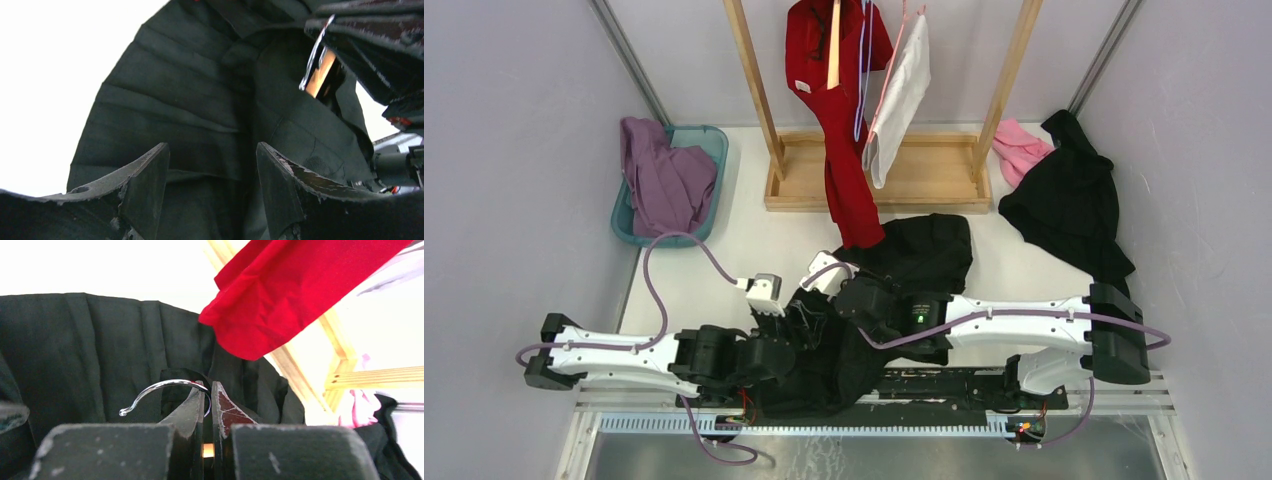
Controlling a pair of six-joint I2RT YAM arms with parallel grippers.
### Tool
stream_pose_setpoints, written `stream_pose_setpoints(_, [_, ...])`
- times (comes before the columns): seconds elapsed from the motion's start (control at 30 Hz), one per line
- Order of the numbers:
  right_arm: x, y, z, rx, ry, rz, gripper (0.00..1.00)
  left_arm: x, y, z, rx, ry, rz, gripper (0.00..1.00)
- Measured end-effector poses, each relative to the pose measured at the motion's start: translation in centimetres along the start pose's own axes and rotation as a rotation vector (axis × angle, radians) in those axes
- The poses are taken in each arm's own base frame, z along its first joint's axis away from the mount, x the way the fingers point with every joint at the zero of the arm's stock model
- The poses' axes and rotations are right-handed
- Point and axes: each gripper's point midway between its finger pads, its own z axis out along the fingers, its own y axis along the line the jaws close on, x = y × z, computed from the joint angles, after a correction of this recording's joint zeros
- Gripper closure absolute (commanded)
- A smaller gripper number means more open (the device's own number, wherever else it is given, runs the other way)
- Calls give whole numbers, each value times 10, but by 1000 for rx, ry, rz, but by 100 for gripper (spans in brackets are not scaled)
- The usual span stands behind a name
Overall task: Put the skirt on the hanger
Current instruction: Pick up the hanger at the center of the board.
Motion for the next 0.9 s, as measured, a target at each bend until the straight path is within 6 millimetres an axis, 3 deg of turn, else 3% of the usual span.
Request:
stream_pose_setpoints(0.23, [-16, -25, -12, 65, -23, -22, 99, 16, -14, -1, 44, 52, 55, 29])
stream_pose_setpoints(0.4, [-44, -61, -41, 94, -104, 44, 98, 14, -16, -3, 57, 51, 69, 30])
stream_pose_setpoints(0.67, [-99, -135, -102, 147, -258, 175, 98, -8, -26, -12, 88, 31, 30, 30])
stream_pose_setpoints(0.9, [-118, -170, -132, 162, -300, 195, 98, -39, -36, -24, 120, -5, 52, 28])
